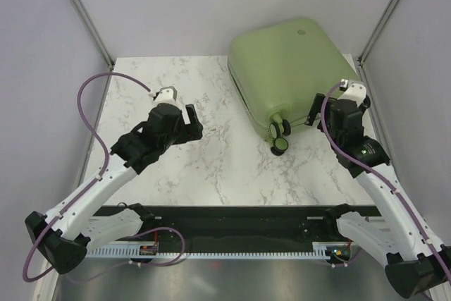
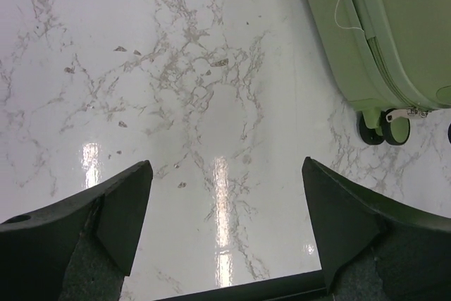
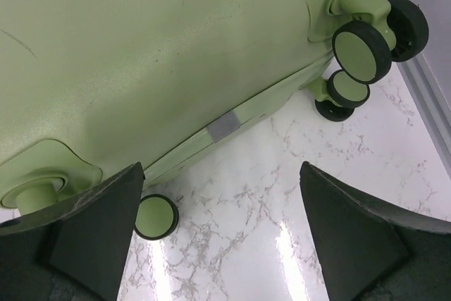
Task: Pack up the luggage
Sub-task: Reset both arms
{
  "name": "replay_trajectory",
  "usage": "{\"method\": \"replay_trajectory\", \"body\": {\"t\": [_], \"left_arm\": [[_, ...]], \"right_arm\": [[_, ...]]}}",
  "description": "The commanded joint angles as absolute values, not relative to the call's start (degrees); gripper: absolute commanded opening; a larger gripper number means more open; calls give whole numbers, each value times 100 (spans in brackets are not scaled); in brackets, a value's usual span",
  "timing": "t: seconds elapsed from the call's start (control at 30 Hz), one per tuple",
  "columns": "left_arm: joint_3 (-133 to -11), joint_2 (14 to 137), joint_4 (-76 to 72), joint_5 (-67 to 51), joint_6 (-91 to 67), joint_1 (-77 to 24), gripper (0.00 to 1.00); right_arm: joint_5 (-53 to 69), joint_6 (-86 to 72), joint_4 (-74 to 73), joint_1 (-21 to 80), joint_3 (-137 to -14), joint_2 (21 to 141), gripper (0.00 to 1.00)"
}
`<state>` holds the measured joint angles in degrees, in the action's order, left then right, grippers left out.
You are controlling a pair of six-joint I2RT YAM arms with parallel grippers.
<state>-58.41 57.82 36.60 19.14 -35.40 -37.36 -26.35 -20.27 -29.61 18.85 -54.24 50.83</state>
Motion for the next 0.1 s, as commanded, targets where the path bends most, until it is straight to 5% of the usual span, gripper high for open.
{"method": "replay_trajectory", "body": {"t": [0.0, 0.07], "left_arm": [[-6108, 5792, 3788, 2276, -3718, -3744, 93], [-6117, 5757, 3797, 2329, -3709, -3744, 93]], "right_arm": [[-2909, -2022, -2584, 1881, -5379, 5062, 98], [-2927, -1960, -2540, 1881, -5396, 5080, 98]]}}
